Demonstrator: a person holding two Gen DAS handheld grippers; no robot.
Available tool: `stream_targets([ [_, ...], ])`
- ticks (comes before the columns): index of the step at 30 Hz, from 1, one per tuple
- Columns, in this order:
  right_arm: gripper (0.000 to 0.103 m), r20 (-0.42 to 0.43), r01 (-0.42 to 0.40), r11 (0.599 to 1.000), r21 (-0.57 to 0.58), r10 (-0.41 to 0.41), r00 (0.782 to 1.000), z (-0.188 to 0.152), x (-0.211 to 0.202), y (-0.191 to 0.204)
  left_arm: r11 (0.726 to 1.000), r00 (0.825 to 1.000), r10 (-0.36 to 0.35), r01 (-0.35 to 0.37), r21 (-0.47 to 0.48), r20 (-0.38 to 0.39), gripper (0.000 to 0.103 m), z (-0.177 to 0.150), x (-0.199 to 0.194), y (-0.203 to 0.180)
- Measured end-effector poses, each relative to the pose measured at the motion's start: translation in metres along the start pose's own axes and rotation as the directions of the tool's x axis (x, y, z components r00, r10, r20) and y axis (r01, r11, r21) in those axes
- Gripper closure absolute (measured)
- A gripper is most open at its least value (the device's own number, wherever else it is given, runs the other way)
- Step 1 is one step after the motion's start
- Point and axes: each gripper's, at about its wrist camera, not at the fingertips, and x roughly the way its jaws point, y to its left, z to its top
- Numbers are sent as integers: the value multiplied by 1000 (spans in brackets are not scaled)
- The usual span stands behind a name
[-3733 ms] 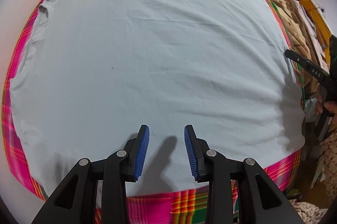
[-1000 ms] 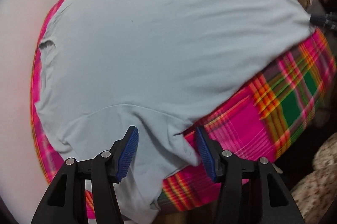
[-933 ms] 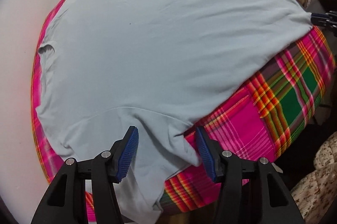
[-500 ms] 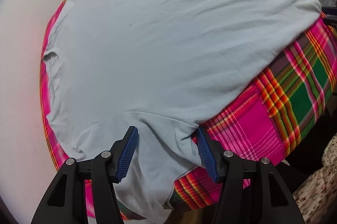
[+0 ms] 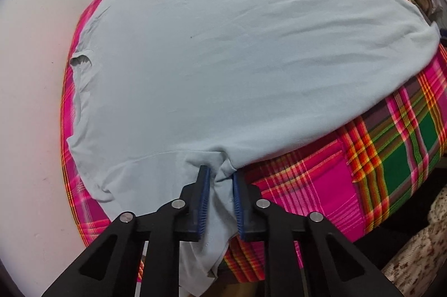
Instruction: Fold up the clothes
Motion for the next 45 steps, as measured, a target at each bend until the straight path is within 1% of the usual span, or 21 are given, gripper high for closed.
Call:
stream_targets([
  [1, 95, -1, -1, 1000, 5, 1, 1000, -1, 0, 1, 1000, 1000, 2, -2, -6, 3, 89, -2, -1, -3],
  [4, 98, 2, 3, 1000, 26, -3, 1000, -2, 0, 2, 1000, 1000, -4, 4, -28, 11, 91, -4, 4, 0],
  [6, 100, 9, 15, 999, 41, -15, 1000, -2, 0, 0, 1000, 1000, -1, 1, -21, 20, 91, -3, 0, 1],
  [9, 100, 16, -7, 998, 64, 6, 1000, 0, -2, -6, 1000, 1000, -9, 10, -24, 19, 91, -2, 0, 2],
  [11, 98, 12, -37, 999, 23, 37, 999, 0, -5, 0, 1000, 1000, -8, 8, -21, 15, 91, 0, 7, 4],
  [12, 95, 13, -48, 999, -4, 48, 999, 1, -6, 6, 1000, 1000, -6, 7, -21, 14, 91, 1, 10, 6],
  [13, 92, 15, -57, 998, -31, 58, 998, 1, -7, 12, 1000, 1000, -4, 5, -25, 19, 91, -5, 2, 2],
  [15, 76, 25, -50, 996, -74, 52, 998, 1, -6, 23, 999, 1000, -4, 5, -40, 23, 91, -3, 0, 4],
  [19, 75, 4, -29, 989, -147, 30, 1000, 3, 8, 38, 999, 1000, 5, -3, -46, 30, 91, -4, -13, 2],
  [23, 75, -14, -25, 971, -239, 22, 1000, 1, 15, 48, 998, 1000, 19, -18, -52, 19, 90, -1, -11, -1],
  [29, 75, 28, 46, 923, -383, -39, 999, -3, 16, 65, 998, 1000, 23, -23, -51, 3, 90, 2, -6, -4],
  [31, 75, 45, 57, 909, -414, -42, 998, -5, 16, 68, 998, 1000, 22, -22, -56, -4, 89, 4, -2, -3],
  [33, 75, 40, 44, 910, -412, -30, 999, -3, 16, 66, 998, 1000, 24, -25, -57, -13, 88, 2, 3, 2],
  [35, 77, 39, 39, 911, -410, -25, 999, -3, 17, 65, 998, 1000, 22, -23, -56, -22, 88, -1, 3, 0],
  [36, 86, 37, 41, 911, -411, -28, 999, -3, 17, 66, 998, 999, 21, -22, -54, -24, 88, -2, 3, -2],
  [37, 98, 34, 44, 910, -412, -32, 999, -3, 18, 67, 998, 999, 20, -21, -50, -26, 88, -3, 3, -3],
  [38, 100, 33, 49, 911, -409, -40, 999, -3, 19, 67, 999, 999, 19, -20, -47, -27, 88, -4, 4, -4],
  [40, 101, 32, 46, 923, -382, -36, 999, -1, 18, 58, 999, 999, 18, -20, -43, -34, 88, -7, 5, -4],
  [42, 101, 28, 24, 941, -337, -16, 999, 1, 16, 50, 999, 999, 11, -12, -32, -35, 87, -10, 6, -4],
  [44, 101, 18, -10, 967, -255, 16, 1000, 9, 16, 36, 1000, 1000, 1, -1, -17, -23, 84, -11, 4, -4],
  [45, 101, 14, -27, 976, -215, 30, 999, 12, 15, 29, 1000, 1000, -7, 7, -12, -16, 80, -12, 2, -4],
])
